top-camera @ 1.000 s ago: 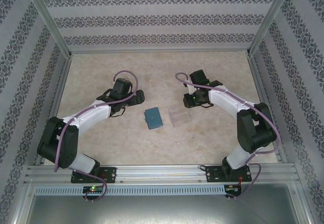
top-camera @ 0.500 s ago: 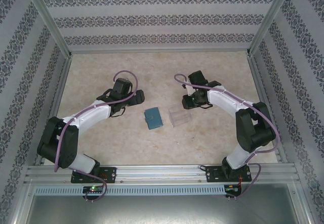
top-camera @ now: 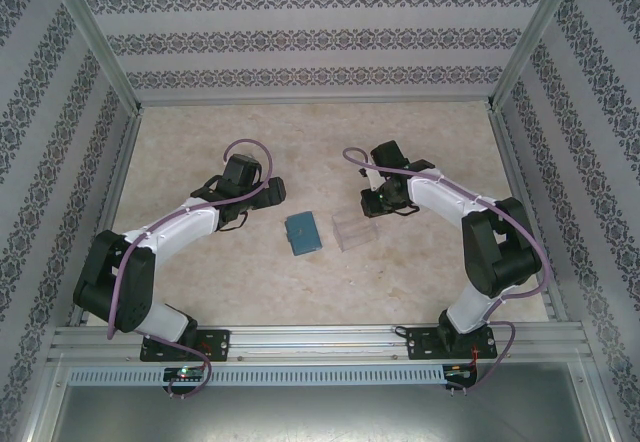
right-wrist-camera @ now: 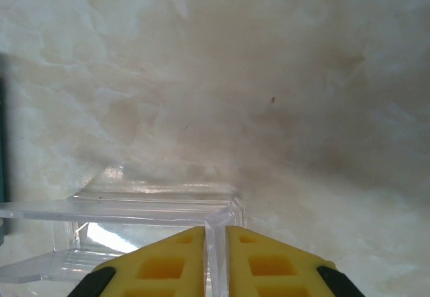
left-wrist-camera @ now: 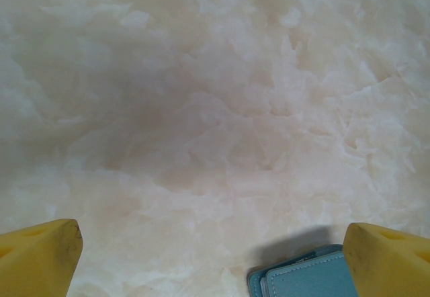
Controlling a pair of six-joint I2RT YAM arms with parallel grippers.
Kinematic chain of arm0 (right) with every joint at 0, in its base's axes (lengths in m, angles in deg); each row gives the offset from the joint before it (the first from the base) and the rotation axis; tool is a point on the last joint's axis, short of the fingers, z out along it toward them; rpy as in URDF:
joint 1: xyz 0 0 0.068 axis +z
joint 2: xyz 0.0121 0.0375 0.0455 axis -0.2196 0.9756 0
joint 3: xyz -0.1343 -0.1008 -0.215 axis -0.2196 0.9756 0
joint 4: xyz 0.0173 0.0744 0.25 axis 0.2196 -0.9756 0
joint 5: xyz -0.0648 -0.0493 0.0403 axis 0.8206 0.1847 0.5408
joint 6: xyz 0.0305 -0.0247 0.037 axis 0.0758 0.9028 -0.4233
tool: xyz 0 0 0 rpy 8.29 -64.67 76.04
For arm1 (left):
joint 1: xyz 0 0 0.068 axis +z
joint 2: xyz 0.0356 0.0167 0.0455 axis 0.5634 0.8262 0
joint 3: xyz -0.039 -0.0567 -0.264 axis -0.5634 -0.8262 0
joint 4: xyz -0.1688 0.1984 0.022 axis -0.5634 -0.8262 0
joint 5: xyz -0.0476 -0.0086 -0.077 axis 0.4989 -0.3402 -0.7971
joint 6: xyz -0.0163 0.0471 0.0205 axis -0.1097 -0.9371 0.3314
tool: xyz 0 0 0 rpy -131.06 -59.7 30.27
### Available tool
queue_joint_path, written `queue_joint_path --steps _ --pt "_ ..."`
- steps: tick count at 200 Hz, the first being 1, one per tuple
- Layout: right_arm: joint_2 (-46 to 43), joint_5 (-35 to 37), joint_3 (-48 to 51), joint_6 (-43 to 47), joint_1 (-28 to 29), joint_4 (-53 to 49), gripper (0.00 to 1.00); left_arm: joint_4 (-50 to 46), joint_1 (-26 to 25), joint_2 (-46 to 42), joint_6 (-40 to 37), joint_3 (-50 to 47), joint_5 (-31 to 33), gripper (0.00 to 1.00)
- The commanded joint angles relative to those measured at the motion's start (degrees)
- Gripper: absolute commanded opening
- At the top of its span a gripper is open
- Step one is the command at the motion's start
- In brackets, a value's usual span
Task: Take the credit cards out of the card holder
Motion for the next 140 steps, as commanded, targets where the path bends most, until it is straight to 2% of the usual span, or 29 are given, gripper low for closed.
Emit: queue_joint_path --steps 1,38,73,94,113,140 --pt "-1.4 1.6 0.1 -0.4 0.4 -1.2 0.15 -2.2 -0.5 -0.3 1.2 0.6 0.1 1.0" --pt "-3.1 4.0 -0.4 -4.2 0.4 -1.3 0.11 -2.8 -0.6 -0.2 1.1 1.0 0.1 1.0" --pt "-3.1 7.3 -2.8 -11.6 1.0 -1.6 0.05 -3.9 -0.6 -0.5 0.9 1.6 0.4 1.0" --pt "-1.0 8.2 -6.1 -15.9 1.6 -2.0 0.03 -5.4 -0.6 -0.4 0.6 2.1 1.0 1.0" --pt "2.5 12.7 -10.9 -19.0 3.0 -4.4 0.02 -6.2 -0.5 -0.3 0.4 2.5 1.2 1.0" --pt "6.5 15.2 -16.5 -21.5 4.6 -4.8 0.01 -7.1 -0.6 0.1 0.0 2.9 0.9 1.0"
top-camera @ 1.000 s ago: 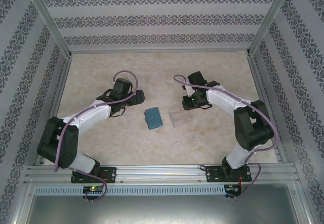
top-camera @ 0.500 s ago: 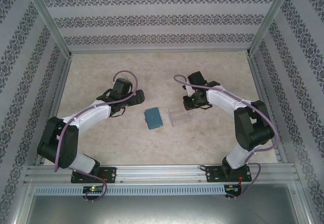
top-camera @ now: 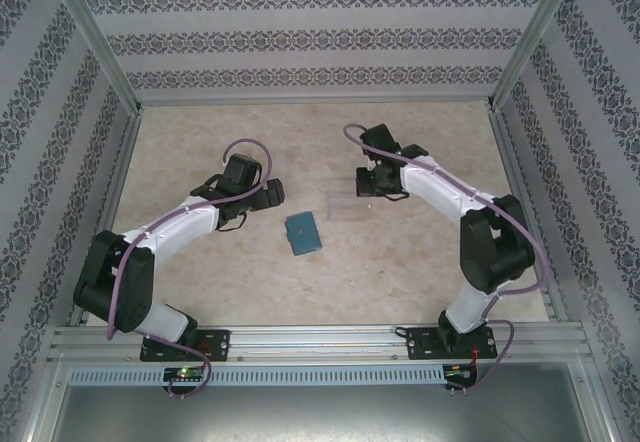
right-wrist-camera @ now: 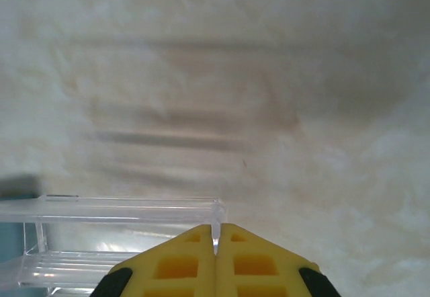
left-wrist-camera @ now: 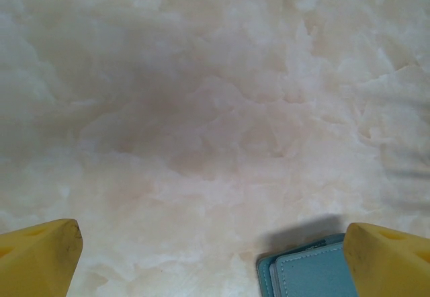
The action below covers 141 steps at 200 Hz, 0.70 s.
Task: Take the credit cards out of the card holder
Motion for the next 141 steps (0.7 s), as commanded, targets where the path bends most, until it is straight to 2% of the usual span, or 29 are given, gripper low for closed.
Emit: queue_joint_path --steps 1,47,75,141 --pt "3.5 4.8 -4.9 -5.0 1.4 -1.5 0.01 -2.9 -0.6 0.1 -0.5 1.7 0.7 1.0" --pt "12.1 8.9 -17.0 -4.7 1.7 -5.3 0.01 -4.5 -0.6 0.9 -0.9 2.2 0.6 1.0" --pt "16.3 9.0 -22.0 -4.0 1.3 -6.1 0.01 -4.7 -0.6 1.3 -1.1 2.3 0.0 1.0" --pt "22.4 8.4 -26.5 -4.2 0.6 -6.2 0.01 -4.8 -0.6 1.2 -0.8 1.4 -0.3 1.0"
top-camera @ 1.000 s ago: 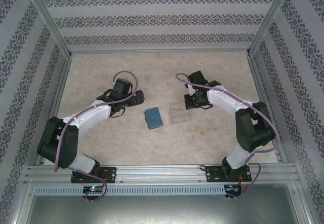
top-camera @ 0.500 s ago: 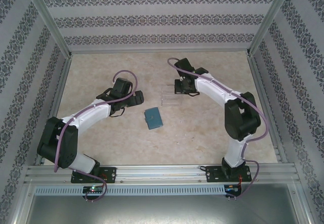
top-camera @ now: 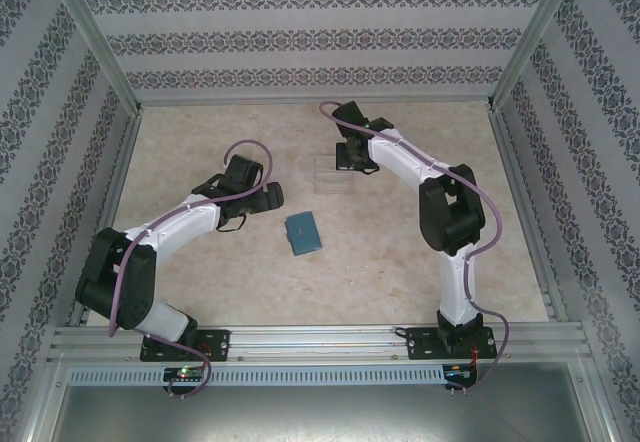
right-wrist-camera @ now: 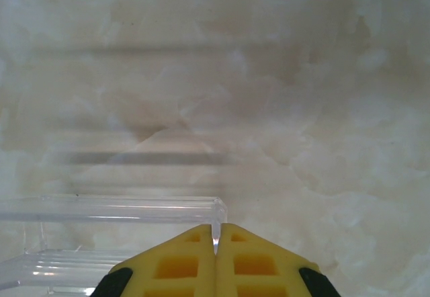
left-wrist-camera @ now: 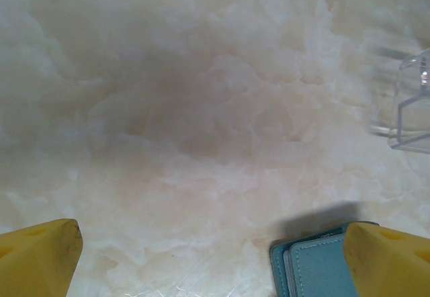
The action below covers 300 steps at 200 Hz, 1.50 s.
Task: Take the credit cards out of the card holder
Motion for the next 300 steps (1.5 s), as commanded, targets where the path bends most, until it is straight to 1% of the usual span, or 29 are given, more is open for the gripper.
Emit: queue_joint_path --steps 1,40,65,80,112,133,146,163,182,202,212,224,248,266,300 --pt "1.6 1.0 -1.9 -0.7 -0.6 -1.1 0.01 -1.7 -0.6 0.2 -0.7 0.8 -0.1 1.0" --pt "2.4 0.4 -1.5 -0.9 -0.6 -0.8 0.05 -1.4 -0.5 0.2 -0.8 0.5 -0.6 1.0" --pt "2.1 0.3 -1.5 -1.0 -0.5 -0.8 0.12 -1.6 -0.6 0.5 -0.6 0.8 -0.9 1.0" --pt "1.6 0.2 -1.7 -1.0 -0.5 -1.0 0.16 -2.1 -0.6 0.7 -0.6 1.3 -1.2 1.0" --pt "-1.3 0.2 -1.7 -0.8 -0.7 -1.7 0.19 -4.3 -0.6 1.1 -0.6 2.5 -0.1 1.0" --pt "-4.0 -0.8 -1.0 -0.5 -0.8 -2.2 0.2 -5.3 -0.6 1.5 -0.2 3.0 -1.8 1.0" --pt "-5.9 -2.0 0.0 -0.4 -0.7 -2.3 0.21 -5.6 -0.6 2.4 0.7 3.4 -4.1 1.0" --pt "-8.2 -4.9 2.0 -0.4 -0.7 -1.8 0.21 -4.4 -0.8 4.0 1.9 3.7 -9.5 0.99" --pt "-10.8 -10.6 5.5 -0.7 -0.6 0.0 0.22 -1.4 -1.2 5.9 4.4 3.1 -16.3 0.97" --pt "-13.2 -15.9 9.6 -1.0 0.1 1.5 0.23 4.5 -1.6 7.5 8.1 0.9 -23.5 0.89" --pt "-14.4 -18.6 12.1 -1.2 0.3 2.6 0.23 7.0 -1.7 8.4 9.8 -0.2 -25.9 0.84" --pt "-15.5 -22.3 15.1 -1.5 0.6 4.0 0.23 8.5 -2.1 9.3 11.3 -0.9 -27.4 0.8" --pt "-16.6 -28.4 21.2 -2.1 1.6 7.3 0.24 8.2 -3.1 10.7 11.8 -1.0 -27.7 0.74" --pt "-16.5 -31.2 25.2 -2.6 2.6 10.0 0.25 8.4 -3.4 11.2 11.8 -1.1 -27.7 0.7" --pt "-16.4 -36.7 32.6 -6.3 3.5 18.3 0.26 8.3 -3.4 13.2 11.1 -0.3 -27.9 0.64"
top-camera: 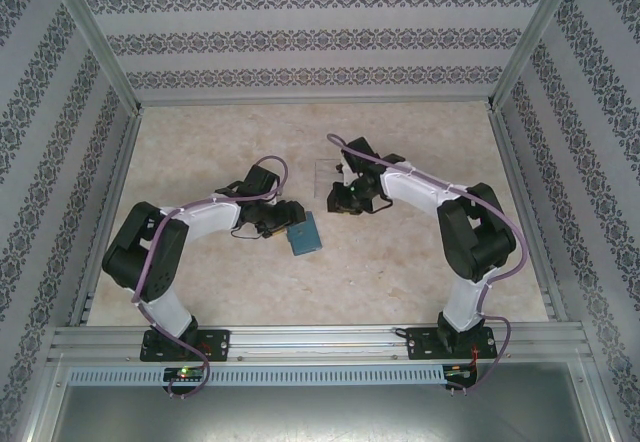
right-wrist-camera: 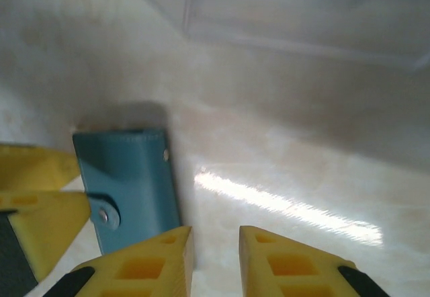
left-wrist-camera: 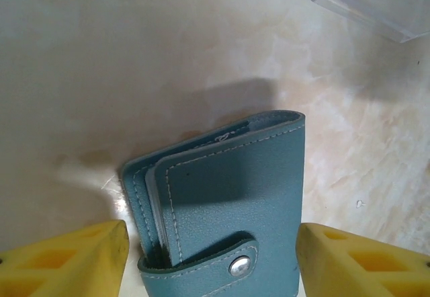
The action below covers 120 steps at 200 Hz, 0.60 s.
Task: Take the credit cards out of the card holder
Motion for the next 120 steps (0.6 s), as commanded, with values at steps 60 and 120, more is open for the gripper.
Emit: queue_joint_path --steps 60,120 --pt "-0.6 -8.1 9.8 -7.7 1.5 14.5 0.26 3.6 -0.5 5.3 -1.7 3.8 -4.0 0.54" --pt "1.2 -12.0 12.4 -11.5 1.4 22.3 0.27 6.5 -0.5 6.9 -2.6 5.1 -5.8 0.52"
